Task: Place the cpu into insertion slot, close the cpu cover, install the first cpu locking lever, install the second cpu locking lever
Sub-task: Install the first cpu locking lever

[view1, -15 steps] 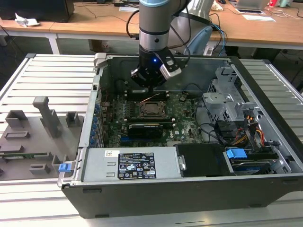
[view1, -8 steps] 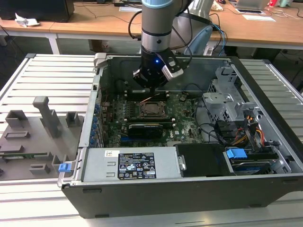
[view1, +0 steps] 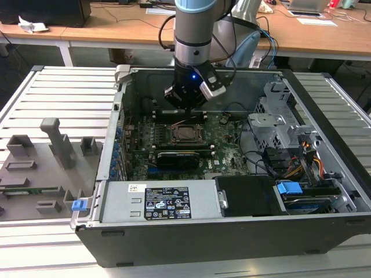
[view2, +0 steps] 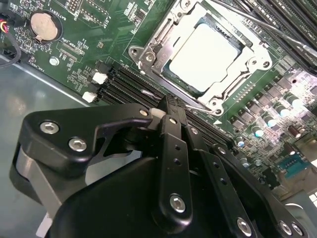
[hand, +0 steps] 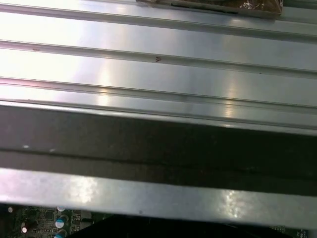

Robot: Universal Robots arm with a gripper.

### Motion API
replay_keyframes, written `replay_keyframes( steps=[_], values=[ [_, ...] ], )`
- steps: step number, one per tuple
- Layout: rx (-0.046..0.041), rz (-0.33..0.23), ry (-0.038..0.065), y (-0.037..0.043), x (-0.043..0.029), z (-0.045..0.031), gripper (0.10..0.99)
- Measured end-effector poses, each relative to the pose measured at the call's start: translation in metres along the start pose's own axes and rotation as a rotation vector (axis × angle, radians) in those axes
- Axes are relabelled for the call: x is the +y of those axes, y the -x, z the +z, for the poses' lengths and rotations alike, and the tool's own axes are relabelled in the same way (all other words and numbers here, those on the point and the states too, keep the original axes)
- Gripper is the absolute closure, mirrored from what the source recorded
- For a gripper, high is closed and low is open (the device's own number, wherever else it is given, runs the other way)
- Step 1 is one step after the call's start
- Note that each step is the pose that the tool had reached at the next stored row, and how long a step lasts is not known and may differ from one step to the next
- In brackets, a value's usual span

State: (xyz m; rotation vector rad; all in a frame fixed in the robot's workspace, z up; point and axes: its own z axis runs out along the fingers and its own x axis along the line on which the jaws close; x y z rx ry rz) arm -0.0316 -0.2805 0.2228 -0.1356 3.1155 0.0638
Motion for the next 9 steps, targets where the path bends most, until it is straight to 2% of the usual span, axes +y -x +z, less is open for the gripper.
replay_keyframes(
  steps=[9],
  values=[
    [0.0,0.0,0.0,0.0047,0.0006,0.0049,0.98]
  ],
)
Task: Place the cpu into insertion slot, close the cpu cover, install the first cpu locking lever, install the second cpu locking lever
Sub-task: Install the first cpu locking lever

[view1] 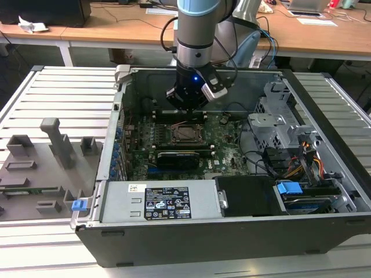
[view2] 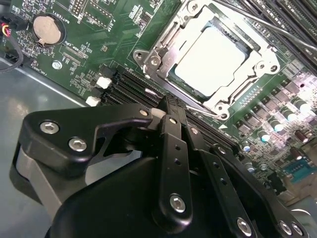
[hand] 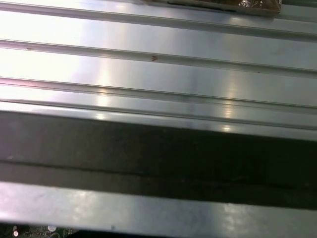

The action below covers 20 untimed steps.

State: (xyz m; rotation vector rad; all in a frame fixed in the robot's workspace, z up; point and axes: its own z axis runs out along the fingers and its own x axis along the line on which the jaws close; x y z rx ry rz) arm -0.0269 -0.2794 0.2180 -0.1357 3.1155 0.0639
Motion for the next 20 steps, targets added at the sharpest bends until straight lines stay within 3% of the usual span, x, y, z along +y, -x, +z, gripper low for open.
replay_keyframes(
  steps=[13,20],
  values=[
    [0.0001,0.0,0.0,0.0063,-0.0003,0.009,0.98],
    [0.0009,0.0,-0.009,0.0069,-0.0005,0.0131,0.98]
  ],
)
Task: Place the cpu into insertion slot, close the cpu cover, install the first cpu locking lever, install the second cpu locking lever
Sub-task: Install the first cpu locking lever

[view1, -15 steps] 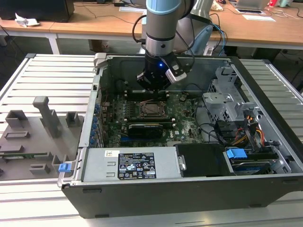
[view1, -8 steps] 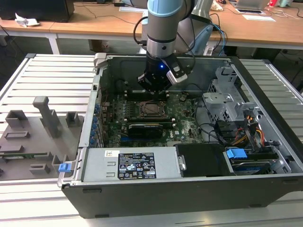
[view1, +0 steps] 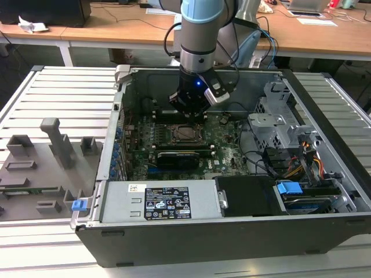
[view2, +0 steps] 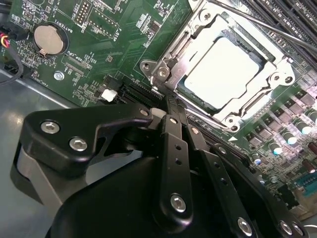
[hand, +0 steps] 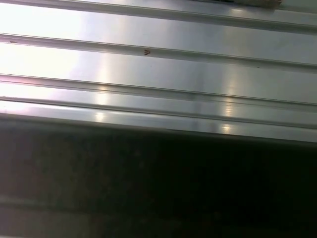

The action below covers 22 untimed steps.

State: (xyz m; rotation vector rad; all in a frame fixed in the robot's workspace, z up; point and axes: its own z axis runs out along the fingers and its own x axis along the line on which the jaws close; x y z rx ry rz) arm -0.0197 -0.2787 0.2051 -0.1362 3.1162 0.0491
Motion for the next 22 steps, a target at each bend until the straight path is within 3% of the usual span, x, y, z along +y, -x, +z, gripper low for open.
replay_keyframes(
  steps=[4,11,16,22],
  values=[
    [0.0008,0.0,-0.006,0.0001,-0.0002,0.0014,0.98],
    [0.0008,0.0,-0.008,0.0005,-0.0002,0.0032,0.98],
    [0.0005,0.0,-0.007,0.0009,0.0003,-0.0108,0.98],
    [0.0007,0.0,-0.008,0.0008,-0.0009,-0.0118,0.98]
  ],
)
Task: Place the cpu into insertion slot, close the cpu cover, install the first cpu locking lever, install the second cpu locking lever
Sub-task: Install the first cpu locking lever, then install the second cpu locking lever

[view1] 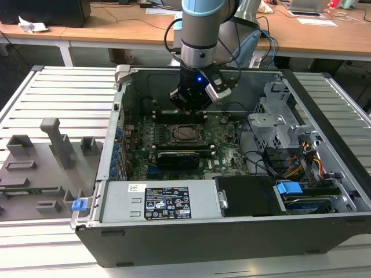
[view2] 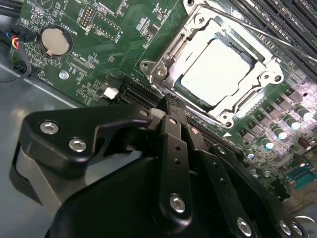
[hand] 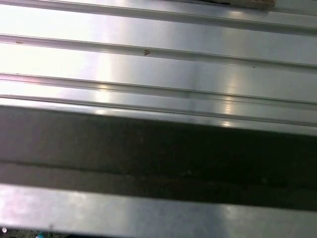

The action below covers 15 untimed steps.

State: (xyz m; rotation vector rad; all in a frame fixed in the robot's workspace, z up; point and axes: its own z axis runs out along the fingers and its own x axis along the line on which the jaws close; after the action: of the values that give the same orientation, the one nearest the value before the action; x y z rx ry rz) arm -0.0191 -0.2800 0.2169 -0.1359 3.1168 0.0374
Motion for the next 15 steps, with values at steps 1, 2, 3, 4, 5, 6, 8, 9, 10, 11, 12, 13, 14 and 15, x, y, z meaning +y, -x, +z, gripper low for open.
replay_keyframes(
  steps=[1,2,3,4,5,6,8,9,10,11,12,13,14,15],
  values=[
    [-0.0001,0.0,0.0,0.0,-0.0006,0.0001,0.98],
    [-0.0001,0.0,0.0,0.0,-0.0008,0.0001,0.98],
    [-0.0002,0.0,0.0,-0.0001,-0.0011,0.0001,0.98],
    [-0.0001,0.0,0.0,-0.0001,-0.0013,0.0001,0.98],
    [-0.0001,0.0,0.0,-0.0001,-0.0016,0.0001,0.98],
    [-0.0001,0.0,0.0,-0.0001,-0.0018,0.0001,0.98],
    [-0.0001,0.0,0.0,-0.0002,-0.0021,0.0001,0.98],
    [-0.0001,0.0,0.0,-0.0002,-0.0023,0.0001,0.98],
    [-0.0001,0.0,0.0,-0.0002,-0.0025,0.0,0.98],
    [-0.0001,0.0,0.0,-0.0002,-0.0027,0.0001,0.98],
    [-0.0001,0.0,0.0,-0.0002,-0.0031,0.0,0.98],
    [-0.0001,0.0,0.0,-0.0003,-0.0037,0.0,0.98],
    [-0.0001,0.0,0.0,-0.0003,-0.0038,0.0,0.98],
    [-0.0001,0.0,0.0,-0.0003,-0.0039,0.0,0.98]
  ],
)
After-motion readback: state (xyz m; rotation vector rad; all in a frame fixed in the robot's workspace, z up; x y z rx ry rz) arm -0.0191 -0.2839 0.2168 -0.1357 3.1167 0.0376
